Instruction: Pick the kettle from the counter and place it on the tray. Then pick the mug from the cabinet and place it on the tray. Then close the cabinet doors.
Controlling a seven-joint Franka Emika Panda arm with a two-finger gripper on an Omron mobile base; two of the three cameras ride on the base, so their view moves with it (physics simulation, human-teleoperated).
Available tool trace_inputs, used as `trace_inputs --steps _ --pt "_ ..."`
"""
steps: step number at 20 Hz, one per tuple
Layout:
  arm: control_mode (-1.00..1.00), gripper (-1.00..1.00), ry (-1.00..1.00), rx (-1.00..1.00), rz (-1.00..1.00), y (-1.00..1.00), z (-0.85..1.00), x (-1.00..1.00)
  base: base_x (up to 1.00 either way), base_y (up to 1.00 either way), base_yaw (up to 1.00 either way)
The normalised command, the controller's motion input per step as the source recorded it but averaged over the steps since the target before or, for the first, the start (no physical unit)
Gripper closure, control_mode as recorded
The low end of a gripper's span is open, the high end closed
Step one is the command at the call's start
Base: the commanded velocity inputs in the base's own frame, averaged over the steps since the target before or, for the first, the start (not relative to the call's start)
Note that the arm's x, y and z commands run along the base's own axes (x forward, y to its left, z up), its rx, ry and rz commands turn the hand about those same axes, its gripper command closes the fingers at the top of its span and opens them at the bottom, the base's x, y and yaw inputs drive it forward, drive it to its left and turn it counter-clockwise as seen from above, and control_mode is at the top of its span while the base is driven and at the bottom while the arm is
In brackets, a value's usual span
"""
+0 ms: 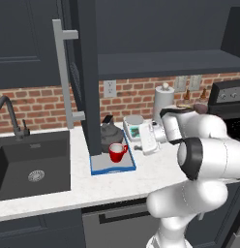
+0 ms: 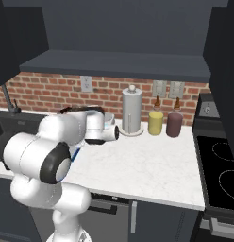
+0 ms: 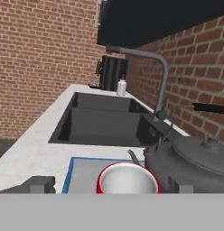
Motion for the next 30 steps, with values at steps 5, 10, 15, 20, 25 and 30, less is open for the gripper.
trace_inputs --steps 5,10,15,20,25,30 --pt "-1.0 -1.0 0.18 0.0 -0.17 0.02 0.56 -0.53 0.0 0.0 0.0" --pt "-1.0 -1.0 0.06 -0.08 -0.1 0.0 0.48 -0.61 0.0 0.0 0.0" --pt "-1.0 -1.0 0.0 -0.21 -0.01 0.0 0.45 -0.61 0.0 0.0 0.0" --pt "-1.0 -1.0 0.07 -0.13 0.0 0.0 0.54 -0.5 0.0 0.0 0.0" --pt "-1.0 -1.0 0.1 -0.02 0.0 0.0 0.57 -0.38 0.0 0.0 0.0" --pt "-1.0 -1.0 0.0 0.0 0.0 0.0 0.54 -0.37 0.0 0.0 0.0"
